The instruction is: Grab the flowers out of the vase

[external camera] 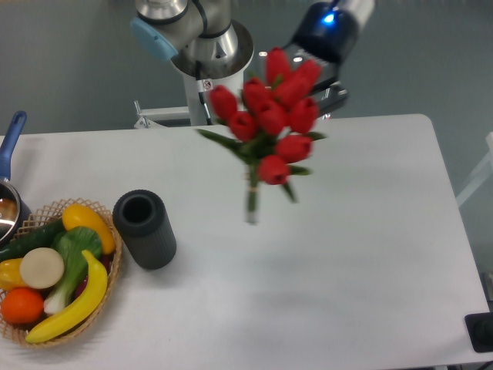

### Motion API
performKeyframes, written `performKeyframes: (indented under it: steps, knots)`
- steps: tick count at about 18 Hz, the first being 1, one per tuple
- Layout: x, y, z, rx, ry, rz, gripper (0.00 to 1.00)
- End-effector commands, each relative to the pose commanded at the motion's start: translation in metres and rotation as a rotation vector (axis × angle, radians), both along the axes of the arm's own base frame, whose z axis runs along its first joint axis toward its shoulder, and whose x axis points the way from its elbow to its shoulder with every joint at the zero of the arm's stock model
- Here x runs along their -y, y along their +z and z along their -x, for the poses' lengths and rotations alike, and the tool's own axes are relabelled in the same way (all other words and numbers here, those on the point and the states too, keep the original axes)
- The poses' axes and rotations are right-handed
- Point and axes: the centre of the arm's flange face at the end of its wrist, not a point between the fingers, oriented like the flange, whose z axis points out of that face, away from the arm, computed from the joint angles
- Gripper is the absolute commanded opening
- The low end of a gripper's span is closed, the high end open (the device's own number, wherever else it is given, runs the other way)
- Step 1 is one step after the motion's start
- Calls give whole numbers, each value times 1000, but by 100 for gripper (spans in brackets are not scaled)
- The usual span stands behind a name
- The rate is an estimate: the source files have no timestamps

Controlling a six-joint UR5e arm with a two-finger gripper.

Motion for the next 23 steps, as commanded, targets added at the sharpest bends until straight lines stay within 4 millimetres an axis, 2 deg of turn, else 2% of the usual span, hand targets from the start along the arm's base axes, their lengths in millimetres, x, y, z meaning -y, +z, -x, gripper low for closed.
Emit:
performKeyframes:
  steps: [2,5,7,9,11,14,16,18,19,21,23]
  knots:
    - [14,-17,9,-66,97,181,0]
    - [23,-39,17,-90,185,366,0]
    - [20,-58,19,-91,184,437,0]
    - [24,-87,23,-63,201,519,0]
    - [14,-99,24,-73,202,595,0]
    - [-6,-129,25,-71,184,714,4]
    - [-22,-156,24,-67,166,811,5]
    - [-30,-173,32,-83,168,900,6]
    - [-32,-176,39,-84,172,920,6]
    - [-36,-171,55,-90,182,932,5]
    - [-36,-176,61,-51,169,986,5]
